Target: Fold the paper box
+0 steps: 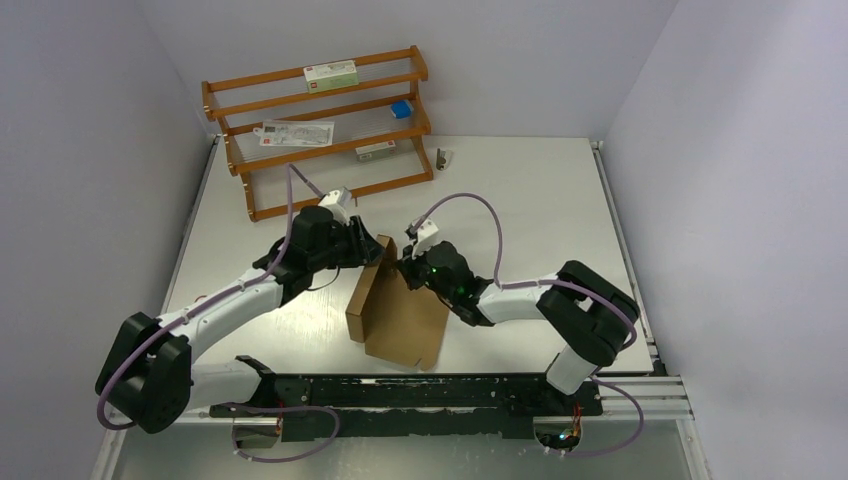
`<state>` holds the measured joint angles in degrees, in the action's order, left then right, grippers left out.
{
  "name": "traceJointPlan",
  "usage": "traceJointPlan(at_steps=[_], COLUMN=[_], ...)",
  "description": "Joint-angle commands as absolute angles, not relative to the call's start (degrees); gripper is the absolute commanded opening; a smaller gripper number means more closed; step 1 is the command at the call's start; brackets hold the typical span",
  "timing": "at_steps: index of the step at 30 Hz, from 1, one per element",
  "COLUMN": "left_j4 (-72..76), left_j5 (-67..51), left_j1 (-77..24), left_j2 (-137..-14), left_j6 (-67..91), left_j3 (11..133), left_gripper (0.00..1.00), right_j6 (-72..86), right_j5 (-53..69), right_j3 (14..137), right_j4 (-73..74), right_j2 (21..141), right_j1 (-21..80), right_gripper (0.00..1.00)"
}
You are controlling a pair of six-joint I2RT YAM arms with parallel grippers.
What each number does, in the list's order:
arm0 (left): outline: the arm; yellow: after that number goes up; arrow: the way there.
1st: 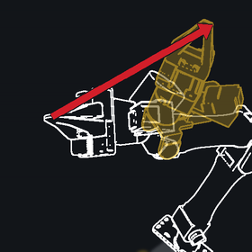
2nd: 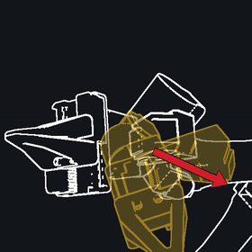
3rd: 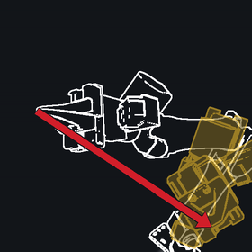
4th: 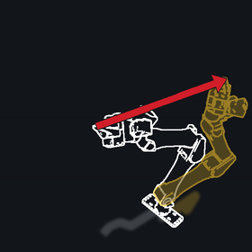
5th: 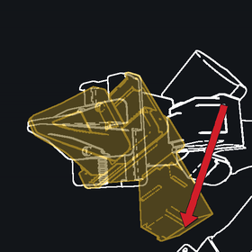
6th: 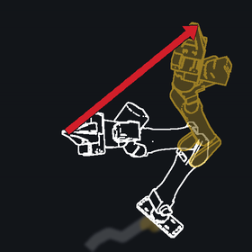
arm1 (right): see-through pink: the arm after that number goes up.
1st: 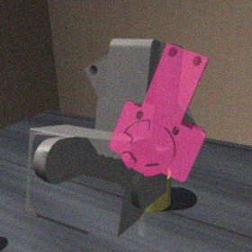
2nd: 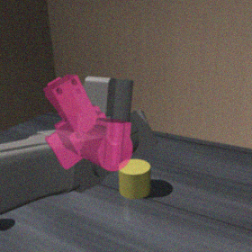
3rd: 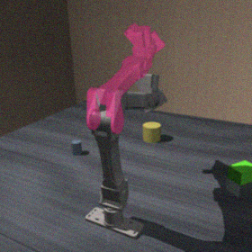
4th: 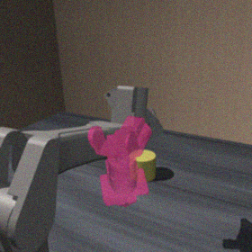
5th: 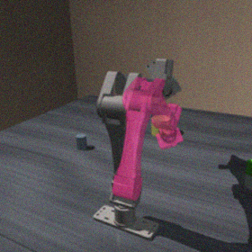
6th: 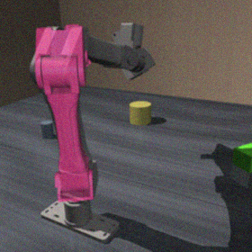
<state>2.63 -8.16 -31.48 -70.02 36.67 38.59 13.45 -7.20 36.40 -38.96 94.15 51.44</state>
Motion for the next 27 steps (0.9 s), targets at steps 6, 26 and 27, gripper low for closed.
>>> traceJointPlan(at_steps=[6,26,27], left_j4=[4.08,3.24,3.05], left_j5=[-8.35,-13.38,-13.48], left_j1=[-32.46,-31.28,-31.14], left_j2=[-71.09,-74.28,-74.41], left_j6=[27.01,19.29,19.1], left_j3=[37.62,39.97,40.25], left_gripper=[0.43,0.4,0.4], right_j6=[5.41,-10.8,-11.38], right_j5=[6.22,42.97,44.31], right_j3=[35.52,45.44,45.85], right_j4=[-43.97,-30.33,-29.19], right_j2=[93.24,96.04,95.89], right_j1=[49.12,36.67,36.53], right_gripper=[0.14,0.36,0.38])
